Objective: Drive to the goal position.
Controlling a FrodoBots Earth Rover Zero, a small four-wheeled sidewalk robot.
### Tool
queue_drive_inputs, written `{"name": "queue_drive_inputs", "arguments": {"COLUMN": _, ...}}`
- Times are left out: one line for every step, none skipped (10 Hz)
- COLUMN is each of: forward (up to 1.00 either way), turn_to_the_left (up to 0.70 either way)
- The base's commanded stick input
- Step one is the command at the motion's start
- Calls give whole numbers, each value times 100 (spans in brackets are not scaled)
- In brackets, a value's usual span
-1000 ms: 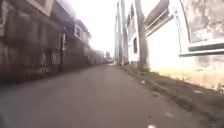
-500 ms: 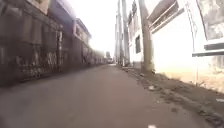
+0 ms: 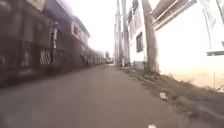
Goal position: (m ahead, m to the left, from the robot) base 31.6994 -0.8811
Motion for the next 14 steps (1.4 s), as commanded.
{"name": "queue_drive_inputs", "arguments": {"forward": 100, "turn_to_the_left": 0}}
{"name": "queue_drive_inputs", "arguments": {"forward": 100, "turn_to_the_left": 0}}
{"name": "queue_drive_inputs", "arguments": {"forward": 100, "turn_to_the_left": 0}}
{"name": "queue_drive_inputs", "arguments": {"forward": 100, "turn_to_the_left": 0}}
{"name": "queue_drive_inputs", "arguments": {"forward": 100, "turn_to_the_left": 0}}
{"name": "queue_drive_inputs", "arguments": {"forward": 100, "turn_to_the_left": 0}}
{"name": "queue_drive_inputs", "arguments": {"forward": 100, "turn_to_the_left": 0}}
{"name": "queue_drive_inputs", "arguments": {"forward": 100, "turn_to_the_left": 0}}
{"name": "queue_drive_inputs", "arguments": {"forward": 100, "turn_to_the_left": 0}}
{"name": "queue_drive_inputs", "arguments": {"forward": 100, "turn_to_the_left": 0}}
{"name": "queue_drive_inputs", "arguments": {"forward": 100, "turn_to_the_left": 0}}
{"name": "queue_drive_inputs", "arguments": {"forward": 100, "turn_to_the_left": 0}}
{"name": "queue_drive_inputs", "arguments": {"forward": 100, "turn_to_the_left": 0}}
{"name": "queue_drive_inputs", "arguments": {"forward": 100, "turn_to_the_left": 0}}
